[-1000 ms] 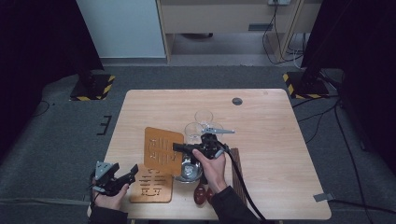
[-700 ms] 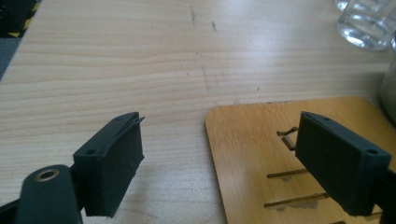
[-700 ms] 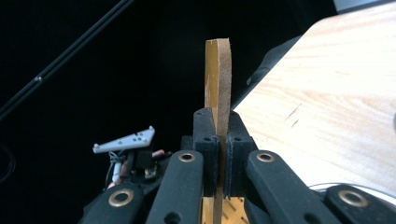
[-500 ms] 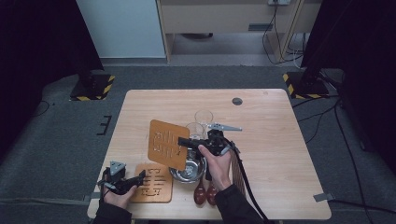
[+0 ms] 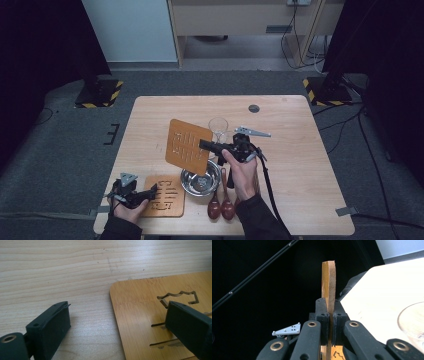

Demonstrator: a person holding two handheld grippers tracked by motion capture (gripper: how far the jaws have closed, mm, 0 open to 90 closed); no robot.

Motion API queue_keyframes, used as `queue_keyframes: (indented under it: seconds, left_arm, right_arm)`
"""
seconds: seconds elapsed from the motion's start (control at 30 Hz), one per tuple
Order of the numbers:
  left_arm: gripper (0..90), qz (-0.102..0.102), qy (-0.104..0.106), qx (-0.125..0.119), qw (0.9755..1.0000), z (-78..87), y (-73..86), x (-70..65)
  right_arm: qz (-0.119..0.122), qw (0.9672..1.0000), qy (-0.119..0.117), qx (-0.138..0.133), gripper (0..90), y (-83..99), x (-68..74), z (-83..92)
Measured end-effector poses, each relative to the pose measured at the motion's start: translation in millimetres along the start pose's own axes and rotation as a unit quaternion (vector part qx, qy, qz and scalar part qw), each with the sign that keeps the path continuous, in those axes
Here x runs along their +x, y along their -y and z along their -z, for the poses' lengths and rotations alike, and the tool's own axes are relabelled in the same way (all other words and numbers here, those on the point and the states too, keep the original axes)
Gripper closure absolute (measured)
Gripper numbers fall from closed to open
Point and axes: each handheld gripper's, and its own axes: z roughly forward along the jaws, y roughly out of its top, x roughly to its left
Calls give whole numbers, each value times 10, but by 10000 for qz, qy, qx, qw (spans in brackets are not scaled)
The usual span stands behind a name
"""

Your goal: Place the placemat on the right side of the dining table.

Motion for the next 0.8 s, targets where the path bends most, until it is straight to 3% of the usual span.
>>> queue_keyframes:
  seconds: [0.8]
  left_arm:
    - [29,11,-29,29,10000,-5,-3,4]
  right_arm:
    - [-17,9972,283,-693,870,-294,-136,486]
